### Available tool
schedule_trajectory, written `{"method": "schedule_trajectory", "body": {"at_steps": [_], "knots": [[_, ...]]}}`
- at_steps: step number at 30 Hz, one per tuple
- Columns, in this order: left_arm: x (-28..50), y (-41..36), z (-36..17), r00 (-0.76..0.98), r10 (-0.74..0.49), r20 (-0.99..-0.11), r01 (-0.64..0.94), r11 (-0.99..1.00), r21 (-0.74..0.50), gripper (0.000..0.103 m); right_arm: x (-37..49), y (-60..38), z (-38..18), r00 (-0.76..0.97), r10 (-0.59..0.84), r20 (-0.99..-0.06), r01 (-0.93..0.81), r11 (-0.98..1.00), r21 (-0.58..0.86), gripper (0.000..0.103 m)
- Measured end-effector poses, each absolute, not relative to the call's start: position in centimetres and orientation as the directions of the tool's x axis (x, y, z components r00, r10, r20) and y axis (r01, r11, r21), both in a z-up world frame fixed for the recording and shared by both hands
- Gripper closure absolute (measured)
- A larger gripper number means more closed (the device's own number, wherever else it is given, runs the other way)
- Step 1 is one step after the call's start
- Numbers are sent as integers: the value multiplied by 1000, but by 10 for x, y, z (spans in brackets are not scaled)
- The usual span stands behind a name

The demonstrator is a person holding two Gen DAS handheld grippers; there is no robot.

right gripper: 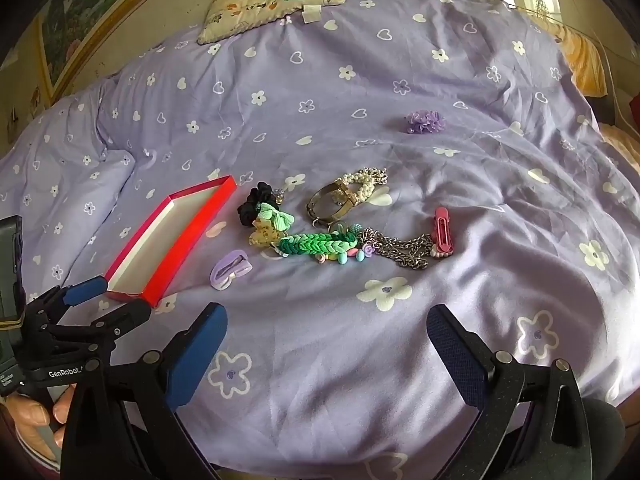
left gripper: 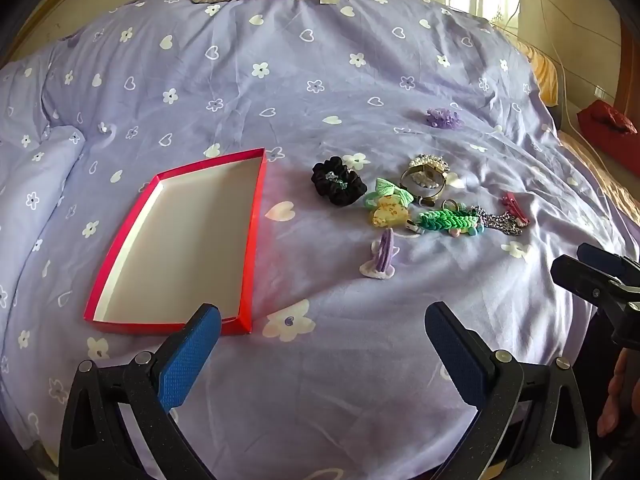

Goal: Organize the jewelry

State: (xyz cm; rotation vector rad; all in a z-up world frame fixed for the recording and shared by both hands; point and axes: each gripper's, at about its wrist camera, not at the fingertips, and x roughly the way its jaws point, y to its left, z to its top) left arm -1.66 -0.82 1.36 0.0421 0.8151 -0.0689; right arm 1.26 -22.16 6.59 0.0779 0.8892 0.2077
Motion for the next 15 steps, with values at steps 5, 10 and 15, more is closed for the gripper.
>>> {"method": "schedule_trajectory", "body": {"at_steps": [5, 10, 15], "knots": [[-16, -8, 14, 685, -45, -727, 77, 997, 12, 1, 12, -224, 67, 610, 216, -762, -146, 976, 160, 2], [-16, -8, 15, 686, -44, -726, 76, 997, 11, 1, 11, -219, 65, 610, 193, -768, -153, 980, 125, 2], [-17, -8, 15, 687, -44, -725, 77, 997, 12, 1, 12, -219, 65, 611, 170, -773, -158, 983, 92, 2]]}}
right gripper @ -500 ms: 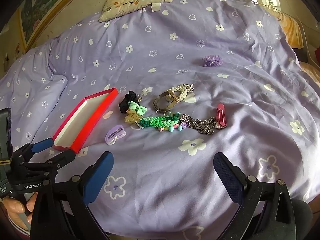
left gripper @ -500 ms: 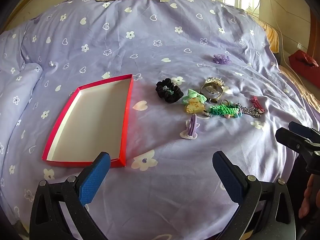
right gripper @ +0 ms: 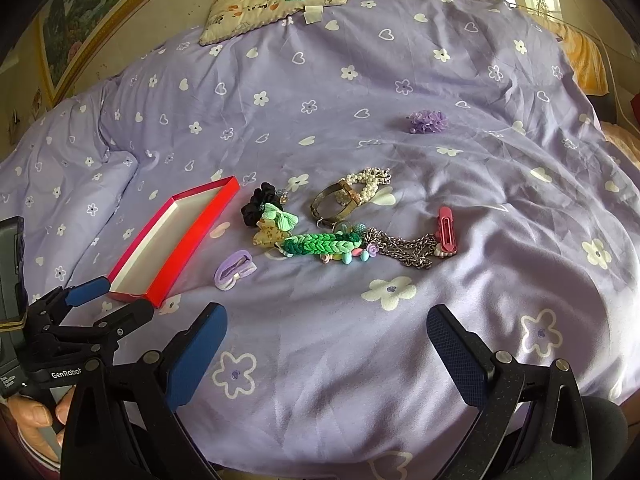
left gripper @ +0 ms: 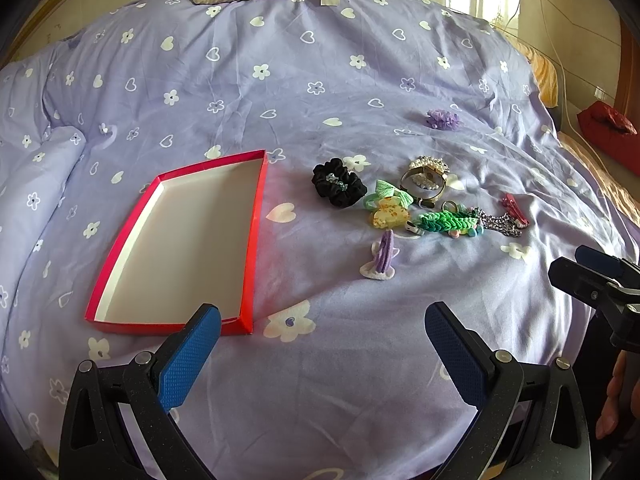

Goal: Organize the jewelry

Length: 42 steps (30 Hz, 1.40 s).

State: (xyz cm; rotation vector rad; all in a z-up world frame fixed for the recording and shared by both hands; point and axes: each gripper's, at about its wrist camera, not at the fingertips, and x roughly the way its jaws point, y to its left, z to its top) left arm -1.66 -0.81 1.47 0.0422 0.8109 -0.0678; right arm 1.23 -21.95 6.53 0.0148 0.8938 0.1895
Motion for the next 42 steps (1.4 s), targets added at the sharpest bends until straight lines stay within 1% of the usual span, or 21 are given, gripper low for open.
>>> {"method": "schedule_trajectory", "body": {"at_steps": [18, 26, 28, 32, 40, 42], "knots": [[-13, -9, 11, 677, -43, -734, 79, 997, 14, 1, 15, -223, 60, 608, 220, -763, -150, 975, 162, 4], [3, -11, 8, 670, -62, -740, 91, 996, -2, 1, 26, -239, 60, 602, 234, -764, -109, 971, 211, 4], [8, -11, 8, 671, -68, -738, 92, 996, -9, 1, 32, -247, 59, 607, 222, -763, -91, 973, 212, 6], [22, -11, 7, 671, -87, -737, 99, 995, -28, 1, 46, -264, 57, 617, 194, -762, -47, 976, 211, 15], [50, -17, 0, 657, -119, -744, 124, 991, -49, 1, 76, -284, 46, 598, 148, -788, 18, 980, 198, 37], [55, -19, -2, 652, -129, -747, 135, 989, -53, 2, 83, -284, 44, 589, 139, -796, 23, 982, 188, 44]]}}
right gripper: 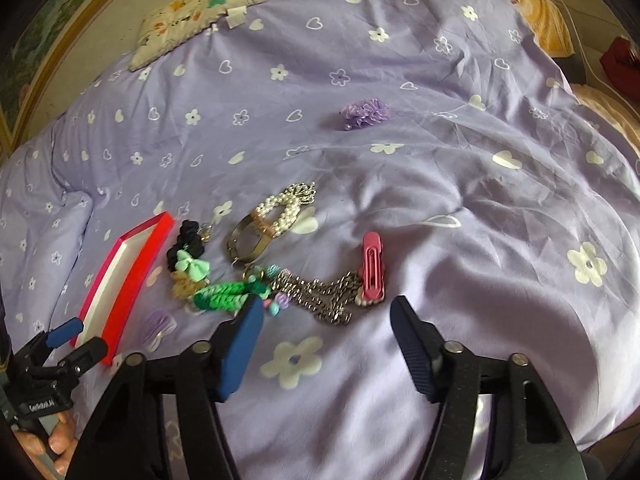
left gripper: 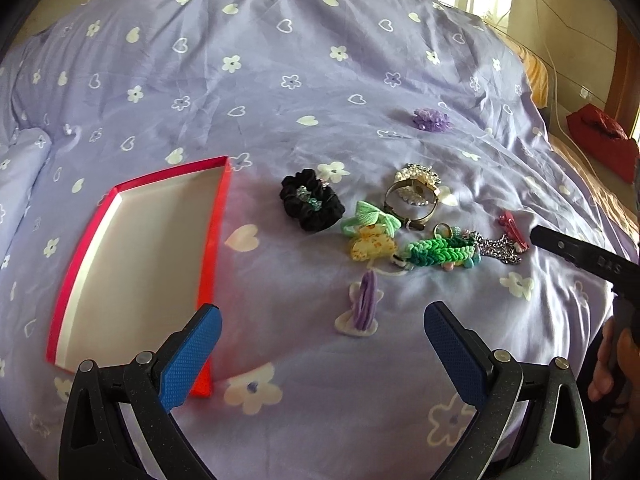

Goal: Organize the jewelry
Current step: 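Grasp the purple hair clip with the left tool while the right tool grasps the pink hair clip, then carry both held clips over the red-rimmed white box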

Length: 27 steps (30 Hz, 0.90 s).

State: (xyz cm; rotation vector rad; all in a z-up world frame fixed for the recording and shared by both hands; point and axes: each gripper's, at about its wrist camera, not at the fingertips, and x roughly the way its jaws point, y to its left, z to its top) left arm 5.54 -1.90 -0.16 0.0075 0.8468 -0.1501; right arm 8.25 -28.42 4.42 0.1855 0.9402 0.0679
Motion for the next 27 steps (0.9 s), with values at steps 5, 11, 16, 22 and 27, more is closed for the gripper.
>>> {"method": "schedule_trajectory", "body": {"at_steps": [5, 11, 16, 22, 27], "knots": [[70, -25, -10, 634, -144, -760, 156, 986, -56, 4, 100, -284, 41, 583, 112, -804, 30, 987, 159, 47], [91, -27, -23, 594, -156, -790, 162, 984, -72, 16, 120, -284, 31, 561, 86, -824, 39, 991, 130, 54], [104, -30, -34, 560, -174, -810, 176, 980, -89, 33, 130, -289, 15, 527, 64, -848, 59, 992, 111, 57], [114, -31, -46, 505, -238, -830, 214, 966, -147, 79, 132, -295, 3, 514, 55, -856, 68, 992, 105, 84], [114, -25, -45, 510, -255, -822, 216, 962, -164, 95, 129, -298, 10, 538, 64, -840, 69, 990, 120, 85]]}}
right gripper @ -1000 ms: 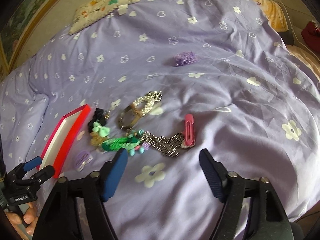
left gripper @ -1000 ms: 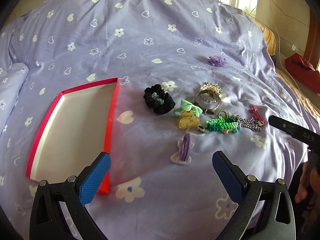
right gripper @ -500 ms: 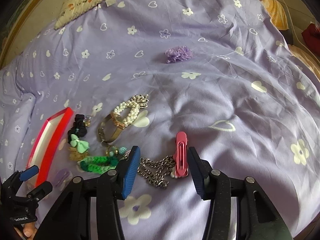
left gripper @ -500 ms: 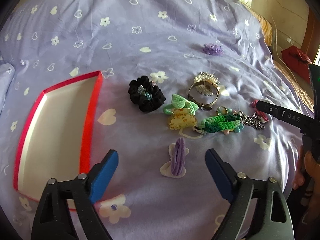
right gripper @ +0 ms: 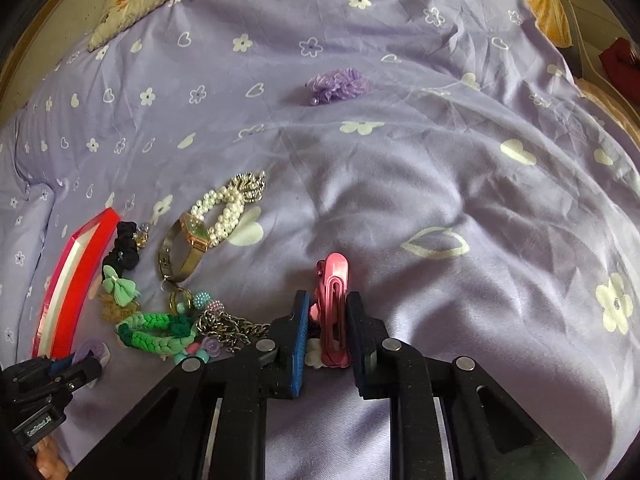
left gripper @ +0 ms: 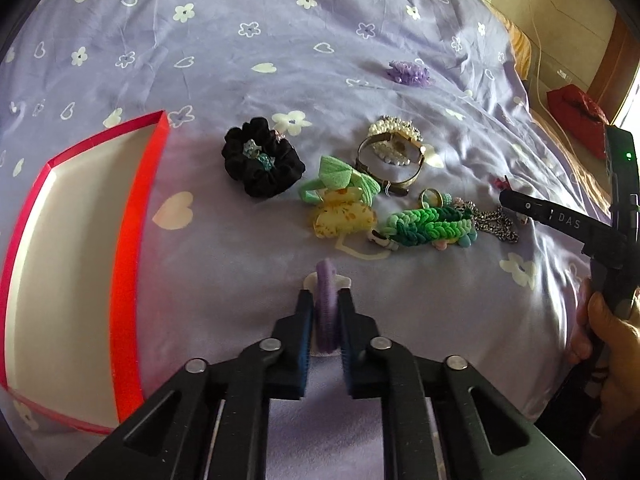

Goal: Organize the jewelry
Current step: 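Carry both held clips over the red-rimmed white box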

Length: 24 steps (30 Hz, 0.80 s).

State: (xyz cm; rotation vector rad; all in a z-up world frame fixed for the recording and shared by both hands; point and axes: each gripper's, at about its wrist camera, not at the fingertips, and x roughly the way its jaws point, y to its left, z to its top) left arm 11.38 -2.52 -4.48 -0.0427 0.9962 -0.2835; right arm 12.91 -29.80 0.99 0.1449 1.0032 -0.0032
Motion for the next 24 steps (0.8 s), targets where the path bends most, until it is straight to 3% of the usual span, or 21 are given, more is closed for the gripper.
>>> {"method": "schedule_trajectory", "body": {"at_steps": [11, 24], "knots": [[90, -2, -18, 574, -259, -777, 188, 965, -183, 95, 118, -271, 46, 597, 158, -787, -7, 981, 192, 85], [58, 57, 1, 620, -204, -757, 76, 977, -201, 95, 115, -173, 48, 515, 357, -779, -218, 934, 284, 85]]}}
